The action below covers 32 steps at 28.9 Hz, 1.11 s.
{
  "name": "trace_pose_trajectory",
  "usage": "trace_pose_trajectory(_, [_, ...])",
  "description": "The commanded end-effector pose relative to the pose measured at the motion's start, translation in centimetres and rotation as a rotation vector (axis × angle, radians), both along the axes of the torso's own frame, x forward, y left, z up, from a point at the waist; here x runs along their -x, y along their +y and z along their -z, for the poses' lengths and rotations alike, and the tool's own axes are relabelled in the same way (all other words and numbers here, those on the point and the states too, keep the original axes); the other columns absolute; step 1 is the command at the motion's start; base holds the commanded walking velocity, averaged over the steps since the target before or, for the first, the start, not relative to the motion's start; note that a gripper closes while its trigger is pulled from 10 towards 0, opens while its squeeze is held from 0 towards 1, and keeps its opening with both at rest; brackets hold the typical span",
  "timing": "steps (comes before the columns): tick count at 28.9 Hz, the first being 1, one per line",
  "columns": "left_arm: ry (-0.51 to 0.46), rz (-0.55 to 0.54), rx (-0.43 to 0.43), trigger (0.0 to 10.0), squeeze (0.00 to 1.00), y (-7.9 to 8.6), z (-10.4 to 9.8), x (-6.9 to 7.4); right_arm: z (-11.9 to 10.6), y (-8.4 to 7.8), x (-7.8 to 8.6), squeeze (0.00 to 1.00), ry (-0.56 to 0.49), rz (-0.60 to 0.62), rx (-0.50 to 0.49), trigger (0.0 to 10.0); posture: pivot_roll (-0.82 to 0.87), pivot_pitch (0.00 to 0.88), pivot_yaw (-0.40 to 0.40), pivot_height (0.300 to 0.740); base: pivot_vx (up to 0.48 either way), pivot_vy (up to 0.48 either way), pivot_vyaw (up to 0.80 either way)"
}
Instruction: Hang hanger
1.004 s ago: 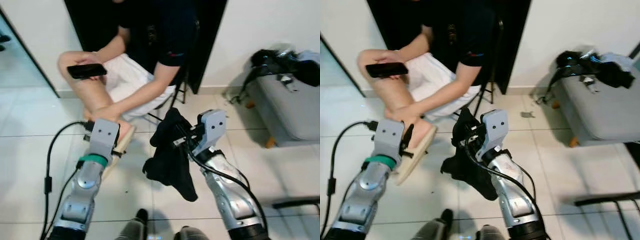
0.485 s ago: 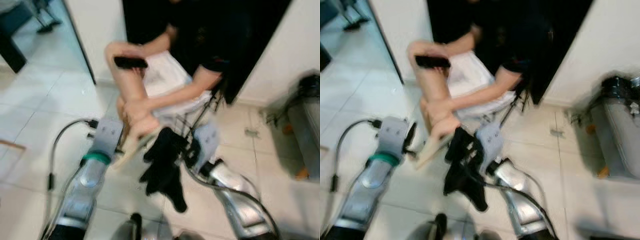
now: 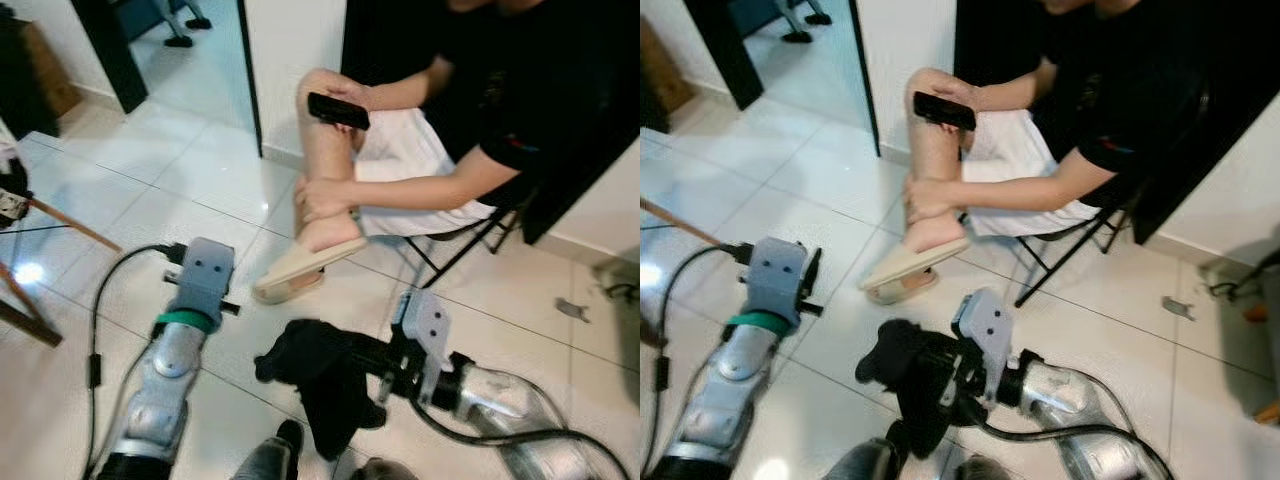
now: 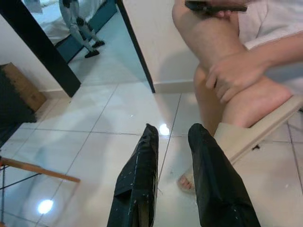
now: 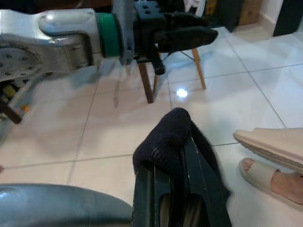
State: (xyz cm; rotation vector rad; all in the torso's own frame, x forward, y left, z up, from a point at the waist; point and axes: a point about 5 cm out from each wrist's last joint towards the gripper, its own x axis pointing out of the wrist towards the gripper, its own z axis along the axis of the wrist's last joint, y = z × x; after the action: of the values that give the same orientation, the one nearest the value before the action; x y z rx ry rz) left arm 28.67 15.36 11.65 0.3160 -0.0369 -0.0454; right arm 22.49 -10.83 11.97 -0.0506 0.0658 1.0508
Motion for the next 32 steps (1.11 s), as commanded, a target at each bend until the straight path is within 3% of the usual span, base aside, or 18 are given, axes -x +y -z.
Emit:
trace_pose_trajectory(1, [0.025, -0.009, -0.013, 10.0, 0.00, 0.4, 0.7, 0.2, -1.0, 0.9, -0.8, 0.00, -0.071, 0.027, -0.034, 10.0, -0.05, 0.039, 0.044, 0.740, 0.000, 0.000, 0.73])
trace_pose_trajectory(3, [0.023, -0.011, -0.011, 10.0, 0.00, 0.4, 0.6, 0.2, -1.5, 1.0, -2.6, 0.00, -0.111, 0.164, -0.086, 10.0, -0.05, 0.039, 0.044, 0.740, 0.000, 0.000, 0.73])
trace_pose_trajectory(6, [0.023, -0.013, -0.010, 10.0, 0.00, 0.4, 0.6, 0.2, -1.9, 1.1, -3.4, 0.00, -0.121, 0.237, -0.128, 10.0, -0.05, 0.039, 0.044, 0.740, 0.000, 0.000, 0.72])
trace_pose_trajectory(8, [0.021, -0.019, -0.009, 10.0, 0.00, 0.5, 0.5, 0.3, -2.9, 1.7, -4.1, 0.00, -0.127, 0.282, -0.209, 10.0, -0.03, 0.042, 0.045, 0.740, 0.000, 0.000, 0.71])
trace_pose_trajectory(14, [-0.011, -0.059, -0.010, 10.0, 0.00, 0.9, -0.1, 0.1, -4.3, 3.9, -3.5, 0.00, -0.119, 0.159, -0.285, 10.0, -0.02, 0.042, 0.047, 0.740, 0.000, 0.000, 0.70])
trace_pose_trajectory(17, [-0.059, -0.188, -0.021, 10.0, 0.00, 2.1, -0.8, -0.2, -4.5, 4.3, -3.6, 0.00, -0.128, 0.140, -0.284, 10.0, -0.02, 0.043, 0.048, 0.740, 0.000, 0.000, 0.70])
trace_pose_trajectory(19, [-0.145, -0.333, -0.049, 10.0, 0.00, 3.8, -2.2, -0.3, -4.8, 4.7, -4.0, 0.00, -0.145, 0.150, -0.294, 10.0, 0.00, 0.044, 0.039, 0.740, 0.000, 0.000, 0.70])
trace_pose_trajectory(22, [-0.193, -0.380, -0.067, 10.0, 0.00, 4.4, -3.1, -0.2, -5.1, 4.8, -4.4, 0.00, -0.159, 0.168, -0.306, 10.0, 0.00, 0.044, 0.039, 0.740, 0.000, 0.000, 0.70])
trace_pose_trajectory(32, [-0.236, -0.319, -0.089, 10.0, 0.00, 3.2, -4.0, 0.4, -6.8, 5.3, -5.1, 0.00, -0.203, 0.201, -0.361, 10.0, 0.01, 0.044, 0.041, 0.740, 0.000, 0.000, 0.70])
